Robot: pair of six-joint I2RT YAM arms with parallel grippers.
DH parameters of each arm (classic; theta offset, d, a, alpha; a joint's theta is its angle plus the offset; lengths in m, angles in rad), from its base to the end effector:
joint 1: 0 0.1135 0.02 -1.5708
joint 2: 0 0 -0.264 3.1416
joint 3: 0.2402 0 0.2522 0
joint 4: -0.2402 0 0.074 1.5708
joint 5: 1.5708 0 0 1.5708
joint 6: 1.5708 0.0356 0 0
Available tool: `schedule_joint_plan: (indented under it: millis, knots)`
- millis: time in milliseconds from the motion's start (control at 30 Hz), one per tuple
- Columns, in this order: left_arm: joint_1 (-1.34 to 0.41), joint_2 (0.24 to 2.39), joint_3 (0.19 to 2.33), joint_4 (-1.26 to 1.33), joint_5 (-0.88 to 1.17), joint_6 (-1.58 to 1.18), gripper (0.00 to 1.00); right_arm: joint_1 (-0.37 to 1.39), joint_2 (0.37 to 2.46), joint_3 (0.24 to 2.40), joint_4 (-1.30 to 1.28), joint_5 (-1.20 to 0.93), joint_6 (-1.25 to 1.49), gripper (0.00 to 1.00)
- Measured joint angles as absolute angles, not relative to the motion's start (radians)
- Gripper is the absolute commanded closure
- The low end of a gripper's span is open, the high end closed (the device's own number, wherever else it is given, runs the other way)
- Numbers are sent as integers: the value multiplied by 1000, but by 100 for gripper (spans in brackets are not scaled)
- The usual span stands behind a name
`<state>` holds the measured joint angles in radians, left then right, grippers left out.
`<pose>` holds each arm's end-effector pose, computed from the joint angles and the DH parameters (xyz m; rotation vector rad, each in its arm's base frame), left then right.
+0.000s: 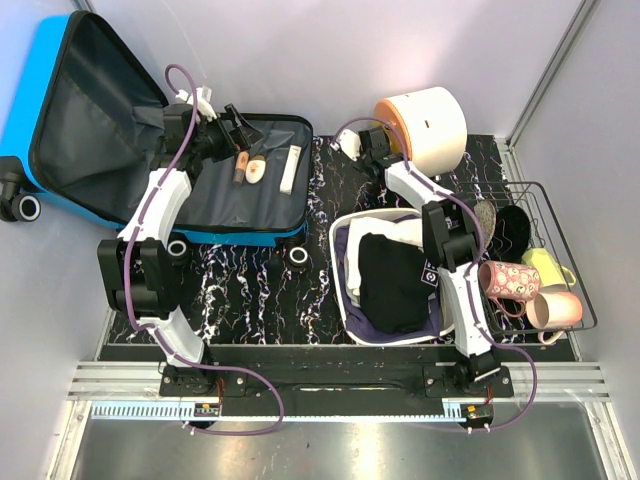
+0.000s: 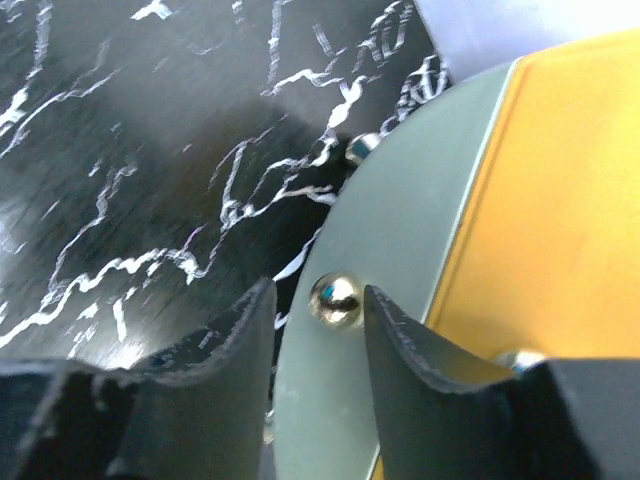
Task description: Open, take out, and arrange the luggage
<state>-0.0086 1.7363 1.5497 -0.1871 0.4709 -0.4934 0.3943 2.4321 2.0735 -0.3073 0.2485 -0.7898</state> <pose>0.4136 -0.0197 0.3488 -0.1589 1.9771 -0.7865 0.5168 0.2055 0.1887 -1.1443 1.9468 -0.4913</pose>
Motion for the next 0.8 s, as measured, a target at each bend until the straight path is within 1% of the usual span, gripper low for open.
schedule_joint_plan:
  millis: [233,400,633,800]
  knots:
    - [-7,1736,1549,-170,547,-469,1,417,2225,1802,-241,121,-891,38]
    - [-7,1736,1535,-136,580,-448,1,465,2080,1589,19,117,-1091,37]
    - [-7,1736,1523,-133,592,-433,1,456,2094,1526,270,147,-1280,35]
    - [-7,1736,1523,-133,596,-426,1,430,2140,1525,372,167,-1362,34]
